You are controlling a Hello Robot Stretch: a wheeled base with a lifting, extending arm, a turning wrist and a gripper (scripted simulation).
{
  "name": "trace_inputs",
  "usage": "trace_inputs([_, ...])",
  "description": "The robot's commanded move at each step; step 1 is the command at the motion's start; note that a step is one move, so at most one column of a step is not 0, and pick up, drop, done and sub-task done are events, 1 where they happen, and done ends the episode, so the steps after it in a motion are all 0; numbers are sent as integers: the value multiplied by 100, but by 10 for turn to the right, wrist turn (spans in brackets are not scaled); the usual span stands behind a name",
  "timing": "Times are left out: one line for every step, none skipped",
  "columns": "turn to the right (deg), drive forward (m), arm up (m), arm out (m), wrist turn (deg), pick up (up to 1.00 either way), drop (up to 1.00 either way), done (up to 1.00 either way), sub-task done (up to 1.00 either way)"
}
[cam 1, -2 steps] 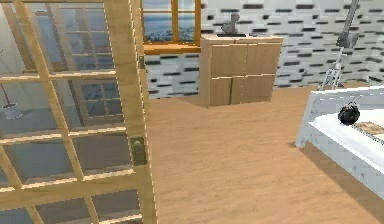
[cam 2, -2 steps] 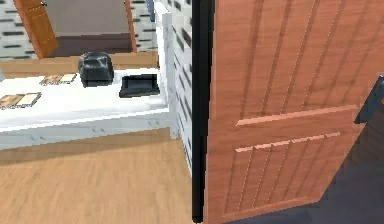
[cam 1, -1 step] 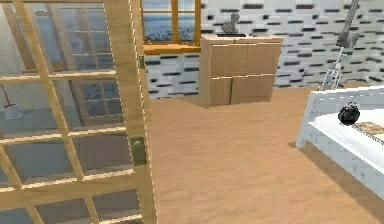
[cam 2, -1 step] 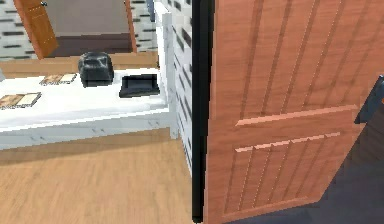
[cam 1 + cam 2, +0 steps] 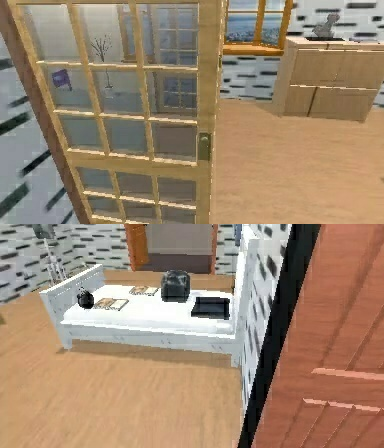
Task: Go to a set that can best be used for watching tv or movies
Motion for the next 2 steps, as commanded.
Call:
trace_inputs([-450, 0, 0, 0, 0, 0, 0, 0, 0])
trace_inputs([-330, 0, 0, 0, 0, 0, 0, 0, 0])
